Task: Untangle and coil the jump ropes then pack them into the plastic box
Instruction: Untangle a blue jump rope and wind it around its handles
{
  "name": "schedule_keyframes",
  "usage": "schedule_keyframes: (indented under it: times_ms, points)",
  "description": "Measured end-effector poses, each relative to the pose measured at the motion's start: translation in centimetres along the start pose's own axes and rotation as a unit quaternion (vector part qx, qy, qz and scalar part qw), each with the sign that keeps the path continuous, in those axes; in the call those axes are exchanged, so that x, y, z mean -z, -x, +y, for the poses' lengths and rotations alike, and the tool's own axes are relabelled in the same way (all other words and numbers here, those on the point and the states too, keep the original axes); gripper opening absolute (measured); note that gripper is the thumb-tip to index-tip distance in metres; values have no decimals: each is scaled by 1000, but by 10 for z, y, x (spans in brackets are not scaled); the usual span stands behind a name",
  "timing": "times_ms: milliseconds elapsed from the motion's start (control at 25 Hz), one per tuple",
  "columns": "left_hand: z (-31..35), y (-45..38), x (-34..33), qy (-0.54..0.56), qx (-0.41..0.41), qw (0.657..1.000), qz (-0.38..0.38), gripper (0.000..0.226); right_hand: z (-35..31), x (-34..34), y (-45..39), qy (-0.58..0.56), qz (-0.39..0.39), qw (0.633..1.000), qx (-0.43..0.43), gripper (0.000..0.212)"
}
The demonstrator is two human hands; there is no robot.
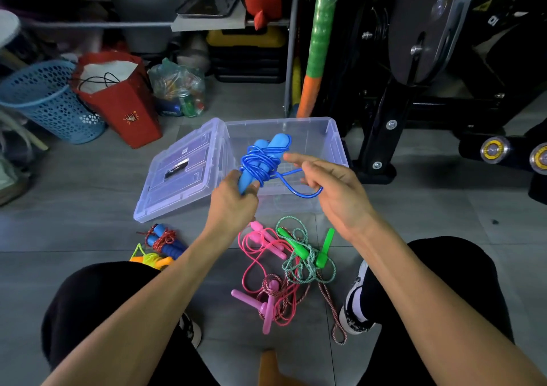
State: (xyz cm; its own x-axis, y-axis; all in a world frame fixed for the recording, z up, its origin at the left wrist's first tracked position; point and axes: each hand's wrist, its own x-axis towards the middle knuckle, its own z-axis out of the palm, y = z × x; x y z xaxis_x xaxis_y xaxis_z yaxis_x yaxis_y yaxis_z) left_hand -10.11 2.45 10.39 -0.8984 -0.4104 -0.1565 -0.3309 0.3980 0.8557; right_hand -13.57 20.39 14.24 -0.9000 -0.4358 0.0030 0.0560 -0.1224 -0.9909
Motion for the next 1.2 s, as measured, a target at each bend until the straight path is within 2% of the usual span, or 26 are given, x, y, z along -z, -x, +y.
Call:
schedule_keyframes:
  times_ms: [80,200,280,360,480,600,720,840,1000,1120,1200]
  points:
    - [2,2,-4,-61,-46,997,25,12,-1,-5,-2,-81,-2,997,-16,36]
    - [7,8,-9,-112,-98,987,60,14,-10,-8,-5,-227,48,970,-81,30]
    - [9,10,-10,-123,-119,982,75,16,-12,-8,-7,-237,63,966,-79,11]
    - [9,12,-10,-153,-150,974,79,16,-11,-11,-8,-154,77,984,-37,22]
    - [12,20,-16,-228,-190,952,75,17,-2,-18,-10,-36,173,984,6,32]
    - [16,25,-23,-330,-213,916,76,21,3,-18,-14,120,257,958,32,31]
    - [18,26,-25,-371,-228,897,75,20,8,-19,-15,282,268,918,80,25]
    - [13,22,-23,-386,-249,885,77,20,14,-18,-17,333,255,900,118,14]
    - [5,18,-20,-403,-269,870,93,26,21,-12,-19,367,231,893,117,21]
    - [4,21,-19,-358,-259,891,102,18,23,-9,-21,372,238,889,123,9]
    - [4,23,-17,-299,-261,912,102,21,23,-9,-21,378,242,882,140,11]
